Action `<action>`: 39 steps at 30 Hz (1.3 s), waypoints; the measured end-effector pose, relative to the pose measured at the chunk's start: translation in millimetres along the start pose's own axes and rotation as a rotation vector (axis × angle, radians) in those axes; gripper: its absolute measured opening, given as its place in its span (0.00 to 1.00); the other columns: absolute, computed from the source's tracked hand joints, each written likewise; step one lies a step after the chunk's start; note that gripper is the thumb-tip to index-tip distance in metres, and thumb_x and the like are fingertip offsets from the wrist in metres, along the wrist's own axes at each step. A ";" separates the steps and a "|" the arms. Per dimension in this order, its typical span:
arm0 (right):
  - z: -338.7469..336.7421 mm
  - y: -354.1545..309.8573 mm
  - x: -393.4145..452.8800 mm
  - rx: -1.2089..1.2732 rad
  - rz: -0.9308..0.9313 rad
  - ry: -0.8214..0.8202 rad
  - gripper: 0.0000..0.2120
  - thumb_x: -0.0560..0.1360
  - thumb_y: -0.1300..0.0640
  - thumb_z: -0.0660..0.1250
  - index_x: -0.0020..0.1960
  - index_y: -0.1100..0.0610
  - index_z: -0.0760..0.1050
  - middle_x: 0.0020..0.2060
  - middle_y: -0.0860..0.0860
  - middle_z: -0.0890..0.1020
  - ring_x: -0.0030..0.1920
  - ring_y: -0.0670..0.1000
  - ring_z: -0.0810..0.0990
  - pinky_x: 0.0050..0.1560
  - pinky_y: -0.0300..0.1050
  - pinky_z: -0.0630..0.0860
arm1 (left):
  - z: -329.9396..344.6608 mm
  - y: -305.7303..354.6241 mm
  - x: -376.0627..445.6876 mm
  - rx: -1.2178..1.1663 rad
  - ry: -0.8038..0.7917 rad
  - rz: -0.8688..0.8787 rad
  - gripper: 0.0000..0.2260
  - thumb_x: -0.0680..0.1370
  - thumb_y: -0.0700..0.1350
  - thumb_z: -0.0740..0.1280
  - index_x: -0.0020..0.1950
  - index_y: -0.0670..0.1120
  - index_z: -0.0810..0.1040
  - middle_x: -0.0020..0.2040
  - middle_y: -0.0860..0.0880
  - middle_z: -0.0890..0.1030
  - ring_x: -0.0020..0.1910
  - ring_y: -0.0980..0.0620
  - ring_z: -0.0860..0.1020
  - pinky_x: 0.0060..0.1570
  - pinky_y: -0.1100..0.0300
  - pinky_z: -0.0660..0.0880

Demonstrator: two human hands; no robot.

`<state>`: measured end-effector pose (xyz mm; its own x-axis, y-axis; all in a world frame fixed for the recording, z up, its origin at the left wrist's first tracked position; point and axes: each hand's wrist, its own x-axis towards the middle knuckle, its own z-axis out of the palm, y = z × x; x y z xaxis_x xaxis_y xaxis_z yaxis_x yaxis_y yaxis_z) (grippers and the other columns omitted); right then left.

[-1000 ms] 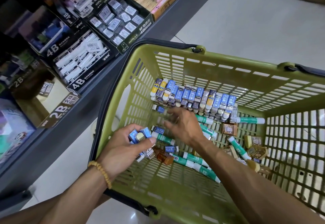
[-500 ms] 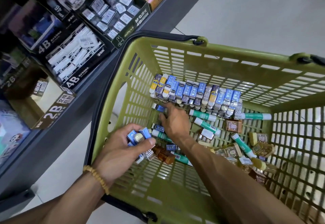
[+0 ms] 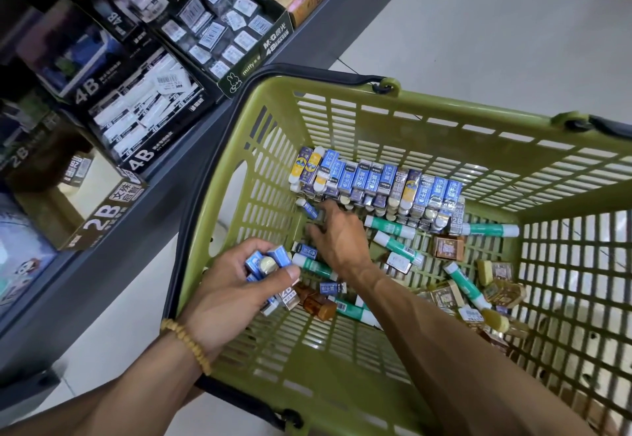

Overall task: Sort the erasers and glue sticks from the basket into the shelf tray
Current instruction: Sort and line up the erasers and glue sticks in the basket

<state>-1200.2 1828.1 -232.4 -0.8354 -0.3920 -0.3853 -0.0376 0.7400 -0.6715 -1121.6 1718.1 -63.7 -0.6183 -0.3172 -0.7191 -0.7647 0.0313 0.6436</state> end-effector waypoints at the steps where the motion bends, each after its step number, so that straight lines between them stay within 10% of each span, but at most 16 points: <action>1: 1.8 -1.7 -0.2 -0.043 -0.008 0.008 0.16 0.80 0.50 0.66 0.65 0.56 0.72 0.37 0.51 0.80 0.37 0.54 0.79 0.40 0.48 0.79 | -0.4 0.0 -0.1 -0.003 -0.001 0.006 0.08 0.72 0.39 0.74 0.47 0.45 0.78 0.31 0.52 0.80 0.30 0.56 0.76 0.30 0.68 0.71; 7: 1.4 -4.0 1.7 0.058 0.004 0.055 0.08 0.80 0.52 0.64 0.54 0.53 0.80 0.34 0.51 0.83 0.30 0.49 0.78 0.32 0.42 0.74 | -1.7 -1.6 2.3 -0.004 -0.001 0.028 0.07 0.72 0.38 0.74 0.47 0.45 0.78 0.29 0.54 0.79 0.28 0.58 0.74 0.27 0.70 0.69; 13: -28.4 5.8 -11.1 -0.006 0.018 -0.446 0.04 0.76 0.56 0.70 0.43 0.55 0.78 0.38 0.53 0.84 0.33 0.48 0.79 0.25 0.30 0.66 | -1.1 -1.3 2.6 0.007 -0.005 0.031 0.08 0.72 0.39 0.74 0.48 0.44 0.78 0.30 0.53 0.79 0.28 0.58 0.75 0.28 0.70 0.71; 23: -6.0 -5.7 -24.1 -0.232 -0.126 -0.198 0.17 0.78 0.48 0.68 0.61 0.57 0.75 0.54 0.54 0.75 0.46 0.57 0.78 0.43 0.46 0.73 | -1.6 -5.4 4.5 -0.008 -0.006 0.057 0.08 0.71 0.40 0.74 0.47 0.44 0.78 0.34 0.50 0.80 0.32 0.55 0.75 0.32 0.67 0.72; 29: -17.4 -0.9 -23.1 -0.028 -0.024 -0.249 0.17 0.78 0.51 0.69 0.34 0.53 0.69 0.35 0.49 0.73 0.35 0.50 0.73 0.32 0.40 0.64 | -2.5 -8.3 6.4 -0.013 -0.001 0.051 0.08 0.72 0.40 0.74 0.46 0.46 0.78 0.32 0.51 0.79 0.30 0.56 0.75 0.28 0.68 0.70; 39: -90.8 -7.5 -38.3 0.279 0.115 0.118 0.16 0.74 0.51 0.73 0.31 0.55 0.76 0.25 0.50 0.77 0.26 0.46 0.71 0.30 0.44 0.69 | 7.8 3.2 10.3 -0.202 0.043 0.040 0.07 0.72 0.37 0.73 0.46 0.45 0.77 0.32 0.50 0.79 0.25 0.59 0.74 0.23 0.70 0.66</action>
<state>-1217.7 1887.2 -155.2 -0.8837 -0.2370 -0.4036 0.1986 0.5910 -0.7818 -1131.9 1722.3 -71.1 -0.6357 -0.3595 -0.6832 -0.6851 -0.1451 0.7138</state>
